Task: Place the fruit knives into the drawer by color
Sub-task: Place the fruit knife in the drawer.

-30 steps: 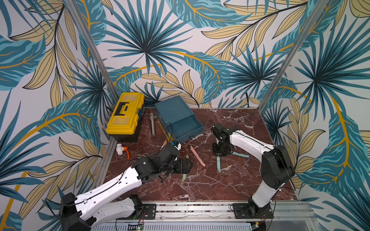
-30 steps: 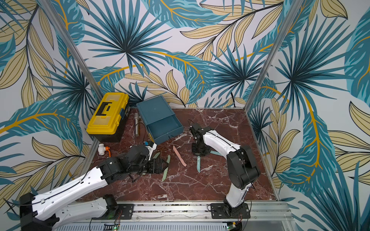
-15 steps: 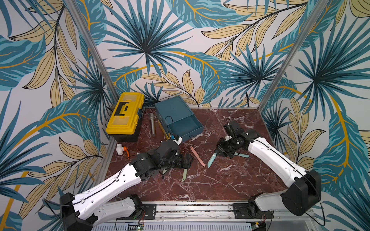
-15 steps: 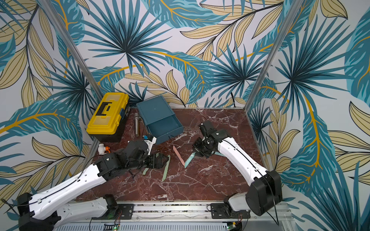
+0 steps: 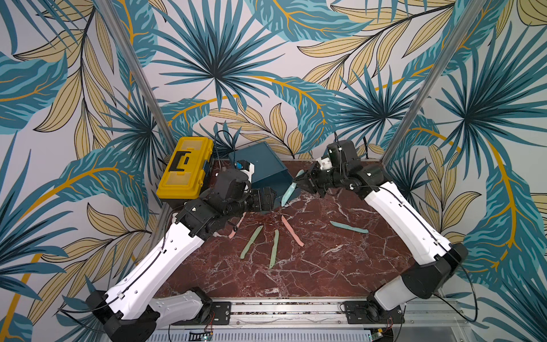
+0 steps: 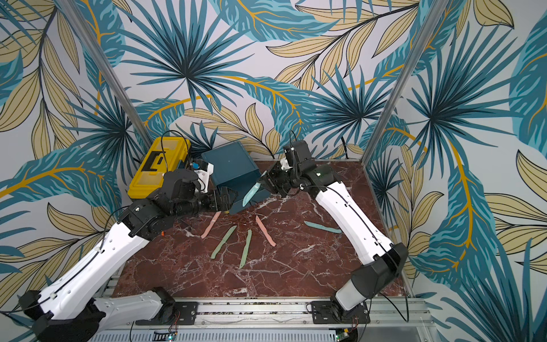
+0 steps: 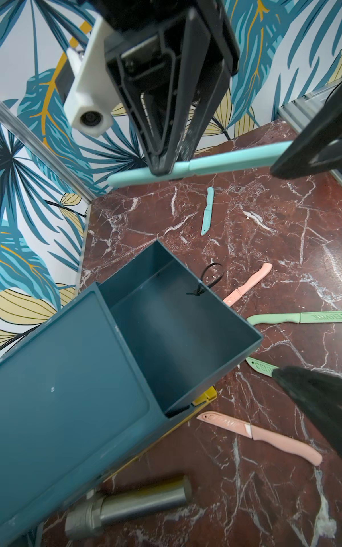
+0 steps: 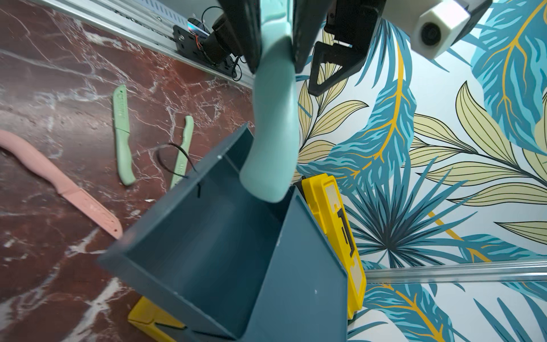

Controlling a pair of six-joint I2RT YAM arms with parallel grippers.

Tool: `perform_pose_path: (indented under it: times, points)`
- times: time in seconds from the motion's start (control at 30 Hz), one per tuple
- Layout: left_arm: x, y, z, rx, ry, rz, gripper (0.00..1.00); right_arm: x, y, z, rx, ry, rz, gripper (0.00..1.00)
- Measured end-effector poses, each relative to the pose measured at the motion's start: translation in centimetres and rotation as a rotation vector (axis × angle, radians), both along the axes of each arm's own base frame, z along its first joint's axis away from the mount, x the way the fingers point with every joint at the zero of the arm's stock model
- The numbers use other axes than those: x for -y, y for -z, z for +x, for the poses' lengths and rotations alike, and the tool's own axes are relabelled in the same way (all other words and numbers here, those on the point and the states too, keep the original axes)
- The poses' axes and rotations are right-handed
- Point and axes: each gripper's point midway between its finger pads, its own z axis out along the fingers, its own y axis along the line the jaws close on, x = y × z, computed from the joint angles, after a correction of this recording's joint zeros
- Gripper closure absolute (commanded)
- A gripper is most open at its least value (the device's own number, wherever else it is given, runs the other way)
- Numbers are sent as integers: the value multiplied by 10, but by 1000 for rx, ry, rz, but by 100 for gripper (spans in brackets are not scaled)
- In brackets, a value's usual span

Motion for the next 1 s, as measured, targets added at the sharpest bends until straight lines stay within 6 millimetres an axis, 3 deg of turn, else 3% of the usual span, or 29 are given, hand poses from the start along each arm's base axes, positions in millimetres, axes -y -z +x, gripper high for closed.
perform_pose_path:
  times: [0.13, 0.17, 0.23, 0.33, 0.43, 0.6, 0.77, 0.87, 0.93, 1.0]
  points:
    - [3, 6, 2, -22, 12, 7, 0, -23, 36, 30, -65, -22, -2, 100]
    - [3, 7, 1, -24, 13, 5, 0, -27, 47, 35, -85, -28, -5, 95]
    - [3, 8, 0, -24, 13, -3, 0, -34, 66, 43, -119, -39, -13, 72]
    - [1, 17, -5, -42, 11, -9, 0, -42, 85, 54, -135, -54, -20, 56]
    - [0, 24, -10, -63, 10, -15, 0, -46, 86, 61, -106, -64, -16, 51]
    - [4, 38, -17, -101, 27, -20, 0, -44, 65, 69, -19, -79, 3, 49]
    - [29, 47, -33, -120, 110, -1, 0, -13, 46, 61, 68, -97, -76, 49]
    - [49, 56, -39, -139, 157, 8, 0, 26, 35, 45, 120, -84, -183, 46]
    - [63, 65, -40, -156, 185, 13, 0, 63, 32, 28, 136, -55, -264, 42]
    - [75, 73, -41, -171, 205, 15, 0, 99, 37, 9, 127, -13, -338, 32]
